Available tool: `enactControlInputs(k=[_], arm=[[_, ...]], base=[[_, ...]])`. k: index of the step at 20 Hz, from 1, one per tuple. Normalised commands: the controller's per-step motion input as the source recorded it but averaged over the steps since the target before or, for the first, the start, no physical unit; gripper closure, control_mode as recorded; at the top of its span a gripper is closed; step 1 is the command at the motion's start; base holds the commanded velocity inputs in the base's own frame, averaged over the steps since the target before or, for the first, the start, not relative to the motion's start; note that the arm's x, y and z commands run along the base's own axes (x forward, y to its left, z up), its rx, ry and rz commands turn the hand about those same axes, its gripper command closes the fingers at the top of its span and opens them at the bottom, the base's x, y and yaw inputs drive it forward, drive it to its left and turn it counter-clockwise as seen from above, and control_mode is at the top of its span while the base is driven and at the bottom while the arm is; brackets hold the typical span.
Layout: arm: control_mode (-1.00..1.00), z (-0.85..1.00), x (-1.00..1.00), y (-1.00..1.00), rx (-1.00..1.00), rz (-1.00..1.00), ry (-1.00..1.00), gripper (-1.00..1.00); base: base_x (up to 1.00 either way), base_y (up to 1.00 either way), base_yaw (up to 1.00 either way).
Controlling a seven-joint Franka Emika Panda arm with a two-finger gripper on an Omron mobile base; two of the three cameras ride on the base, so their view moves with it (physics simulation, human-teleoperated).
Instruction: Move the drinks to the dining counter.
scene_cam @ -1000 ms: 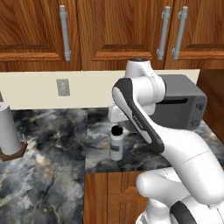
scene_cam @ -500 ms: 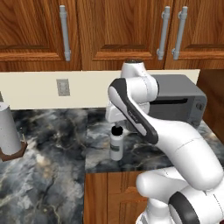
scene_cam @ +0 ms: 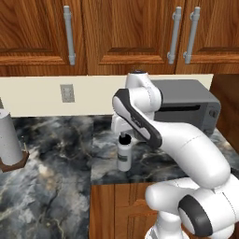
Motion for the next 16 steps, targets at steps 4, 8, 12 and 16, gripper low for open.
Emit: enactControlInputs(k=[4, 8, 12, 16], arm=[[-1.00, -0.28, 0.38, 0.04, 0.00, 0.06, 0.00, -1.00], [-1.00, -0.30, 0.33, 0.14, 0.00, 0.05, 0.00, -1.00], [-1.00, -0.30, 0.29, 0.19, 0.00, 0.04, 0.00, -1.00], [-1.00, -0.25, 0.28, 0.14, 0.00, 0.03, 0.00, -1.00]], base=[[0.00, 0.00, 0.00], [0.00, 0.00, 0.00], [0.00, 0.00, 0.00], [0.00, 0.00, 0.00]])
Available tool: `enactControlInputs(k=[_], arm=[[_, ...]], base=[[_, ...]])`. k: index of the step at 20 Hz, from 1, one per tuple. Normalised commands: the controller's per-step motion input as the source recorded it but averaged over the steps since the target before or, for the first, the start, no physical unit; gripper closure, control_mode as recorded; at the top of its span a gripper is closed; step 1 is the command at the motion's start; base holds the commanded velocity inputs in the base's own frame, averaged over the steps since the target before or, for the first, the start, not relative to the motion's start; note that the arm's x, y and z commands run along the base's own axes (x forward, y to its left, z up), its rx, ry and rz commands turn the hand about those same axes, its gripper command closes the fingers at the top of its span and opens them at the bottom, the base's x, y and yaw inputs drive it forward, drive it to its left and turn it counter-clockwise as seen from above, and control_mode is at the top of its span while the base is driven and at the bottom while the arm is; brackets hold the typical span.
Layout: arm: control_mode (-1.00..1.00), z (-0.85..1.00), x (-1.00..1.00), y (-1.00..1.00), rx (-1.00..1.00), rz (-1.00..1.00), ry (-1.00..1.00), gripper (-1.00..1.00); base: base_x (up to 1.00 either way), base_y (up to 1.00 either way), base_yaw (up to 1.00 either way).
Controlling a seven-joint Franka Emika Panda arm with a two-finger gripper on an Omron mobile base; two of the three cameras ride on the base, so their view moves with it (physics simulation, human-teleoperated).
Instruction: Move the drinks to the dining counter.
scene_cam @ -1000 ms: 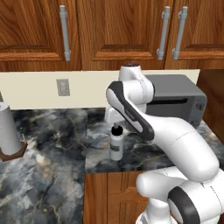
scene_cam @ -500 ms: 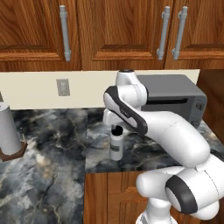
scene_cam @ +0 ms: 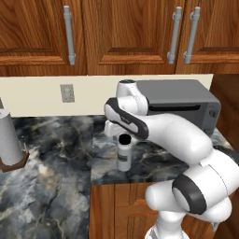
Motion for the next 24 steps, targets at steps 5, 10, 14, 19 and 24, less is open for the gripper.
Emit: enactControlInputs(k=[5, 10, 14, 19, 24], arm=[[-1.00, -0.12, 0.09, 0.01, 0.00, 0.02, 0.00, -1.00], [-1.00, 0.00, 0.00, 0.00, 0.00, 0.00, 0.00, -1.00], [-1.00, 0.00, -0.03, 0.00, 0.00, 0.00, 0.00, -1.00], [-1.00, 0.00, -0.01, -0.10, 0.00, 0.00, 0.00, -1.00], [-1.00, 0.00, -0.04, -0.25, 0.00, 0.00, 0.00, -1.00]], base=[[0.00, 0.00, 0.00], [0.00, 0.00, 0.00], [0.00, 0.00, 0.00], [0.00, 0.00, 0.00], [0.00, 0.00, 0.00]])
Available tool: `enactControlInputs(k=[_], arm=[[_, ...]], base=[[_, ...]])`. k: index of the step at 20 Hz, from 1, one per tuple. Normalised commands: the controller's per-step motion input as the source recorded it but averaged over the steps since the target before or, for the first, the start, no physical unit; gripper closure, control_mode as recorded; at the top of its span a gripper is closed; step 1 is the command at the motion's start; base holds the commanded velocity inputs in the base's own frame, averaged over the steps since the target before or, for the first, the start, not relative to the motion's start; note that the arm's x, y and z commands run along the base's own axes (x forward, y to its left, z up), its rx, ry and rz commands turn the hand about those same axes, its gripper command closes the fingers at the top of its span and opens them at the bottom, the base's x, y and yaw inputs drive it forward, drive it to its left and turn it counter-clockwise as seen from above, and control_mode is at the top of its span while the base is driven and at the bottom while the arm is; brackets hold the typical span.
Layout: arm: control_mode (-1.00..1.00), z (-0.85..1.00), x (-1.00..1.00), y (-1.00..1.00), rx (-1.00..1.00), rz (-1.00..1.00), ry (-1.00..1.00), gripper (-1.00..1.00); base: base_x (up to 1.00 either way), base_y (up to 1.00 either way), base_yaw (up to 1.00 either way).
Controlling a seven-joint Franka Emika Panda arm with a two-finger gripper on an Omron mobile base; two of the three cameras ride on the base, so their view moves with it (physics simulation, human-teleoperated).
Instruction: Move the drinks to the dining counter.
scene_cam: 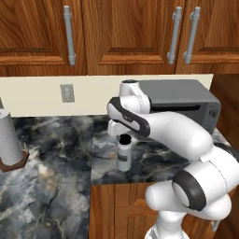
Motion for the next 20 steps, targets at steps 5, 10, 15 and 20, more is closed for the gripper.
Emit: enactControlInputs(k=[5, 10, 15, 20], arm=[[-1.00, -0.04, -0.09, -0.06, 0.00, 0.00, 0.00, -1.00], [-1.00, -0.16, -0.11, 0.00, 0.00, 0.00, 0.00, -1.00], [-1.00, -0.18, 0.00, 0.00, 0.00, 0.00, 0.00, -1.00], [-1.00, -0.09, 0.00, 0.00, 0.00, 0.00, 0.00, -1.00]], base=[[0.00, 0.00, 0.00], [0.00, 0.00, 0.00], [0.00, 0.00, 0.00], [0.00, 0.00, 0.00]])
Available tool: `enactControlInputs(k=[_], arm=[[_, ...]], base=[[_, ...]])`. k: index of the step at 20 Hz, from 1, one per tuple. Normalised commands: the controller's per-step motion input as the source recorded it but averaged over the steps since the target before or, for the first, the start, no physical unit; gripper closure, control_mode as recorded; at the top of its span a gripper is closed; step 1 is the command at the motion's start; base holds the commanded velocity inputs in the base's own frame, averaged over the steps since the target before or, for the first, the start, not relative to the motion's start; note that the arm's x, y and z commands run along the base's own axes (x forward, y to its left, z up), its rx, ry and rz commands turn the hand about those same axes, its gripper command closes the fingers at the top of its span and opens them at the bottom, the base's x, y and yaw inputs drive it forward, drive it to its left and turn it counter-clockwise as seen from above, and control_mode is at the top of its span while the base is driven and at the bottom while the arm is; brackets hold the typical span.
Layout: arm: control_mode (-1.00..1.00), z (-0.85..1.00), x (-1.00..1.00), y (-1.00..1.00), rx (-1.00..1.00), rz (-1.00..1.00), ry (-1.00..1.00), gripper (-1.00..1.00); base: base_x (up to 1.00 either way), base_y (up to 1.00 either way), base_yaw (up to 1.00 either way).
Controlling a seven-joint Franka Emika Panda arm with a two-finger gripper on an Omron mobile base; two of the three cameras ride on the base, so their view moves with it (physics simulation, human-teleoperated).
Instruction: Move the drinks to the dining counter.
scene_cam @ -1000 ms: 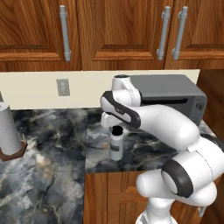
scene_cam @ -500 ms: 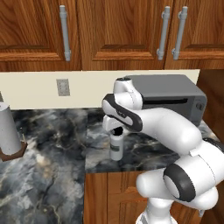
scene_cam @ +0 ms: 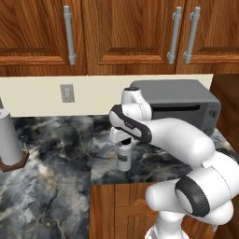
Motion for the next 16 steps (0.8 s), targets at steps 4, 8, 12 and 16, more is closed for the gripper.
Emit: enactControlInputs(k=[4, 8, 12, 16], arm=[[-1.00, -0.12, 0.00, 0.00, 0.00, 0.00, 0.00, -1.00], [-1.00, -0.20, 0.00, 0.01, 0.00, 0.00, 0.00, -1.00], [-1.00, -0.14, 0.00, 0.05, 0.00, 0.00, 0.00, 1.00], [-1.00, 0.00, 0.00, 0.00, 0.00, 0.00, -0.02, 1.00]], base=[[0.00, 0.00, 0.00], [0.00, 0.00, 0.00], [0.00, 0.00, 0.00], [0.00, 0.00, 0.00]])
